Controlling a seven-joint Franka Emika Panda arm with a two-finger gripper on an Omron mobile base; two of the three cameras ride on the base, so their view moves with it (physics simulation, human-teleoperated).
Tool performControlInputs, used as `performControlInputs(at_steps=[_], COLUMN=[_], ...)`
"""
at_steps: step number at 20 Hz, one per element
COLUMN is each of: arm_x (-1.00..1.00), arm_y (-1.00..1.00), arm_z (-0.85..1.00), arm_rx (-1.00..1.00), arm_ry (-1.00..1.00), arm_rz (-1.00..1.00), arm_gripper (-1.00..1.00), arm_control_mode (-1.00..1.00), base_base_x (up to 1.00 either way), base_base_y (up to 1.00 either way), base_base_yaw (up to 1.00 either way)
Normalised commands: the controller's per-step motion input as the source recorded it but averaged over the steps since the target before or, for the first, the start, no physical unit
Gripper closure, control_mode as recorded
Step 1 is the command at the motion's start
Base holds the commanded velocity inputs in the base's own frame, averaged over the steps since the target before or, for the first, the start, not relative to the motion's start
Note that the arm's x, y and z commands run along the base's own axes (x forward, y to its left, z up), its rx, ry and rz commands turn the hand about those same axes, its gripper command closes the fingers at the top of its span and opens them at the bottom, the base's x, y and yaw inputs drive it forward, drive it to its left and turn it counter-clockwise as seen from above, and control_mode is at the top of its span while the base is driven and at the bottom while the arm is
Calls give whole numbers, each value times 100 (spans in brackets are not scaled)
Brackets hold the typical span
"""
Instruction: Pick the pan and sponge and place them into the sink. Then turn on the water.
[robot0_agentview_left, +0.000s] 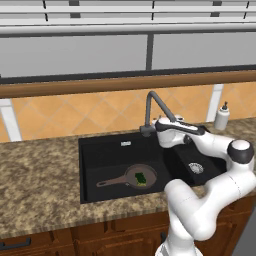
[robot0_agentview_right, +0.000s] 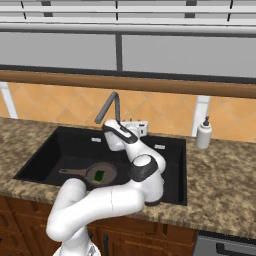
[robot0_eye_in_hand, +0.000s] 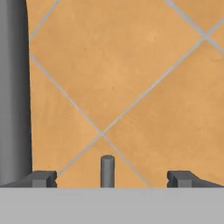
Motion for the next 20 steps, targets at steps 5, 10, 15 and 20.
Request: performControlInputs(at_steps=[5, 10, 15, 20], arm_x=[14, 6, 6, 5], arm_y=[4, 0, 0, 0], arm_z=[0, 0, 0, 0], arm_rx=[0, 0, 0, 0], arm_ry=[0, 0, 0, 0], arm_rz=[0, 0, 0, 0], arm_gripper=[-100, -100, -100, -100], arm_control_mode=[-100, -100, -100, -100], base_base_x=[0, 0, 0, 0], base_base_y=[0, 0, 0, 0], base_base_yaw=[0, 0, 0, 0])
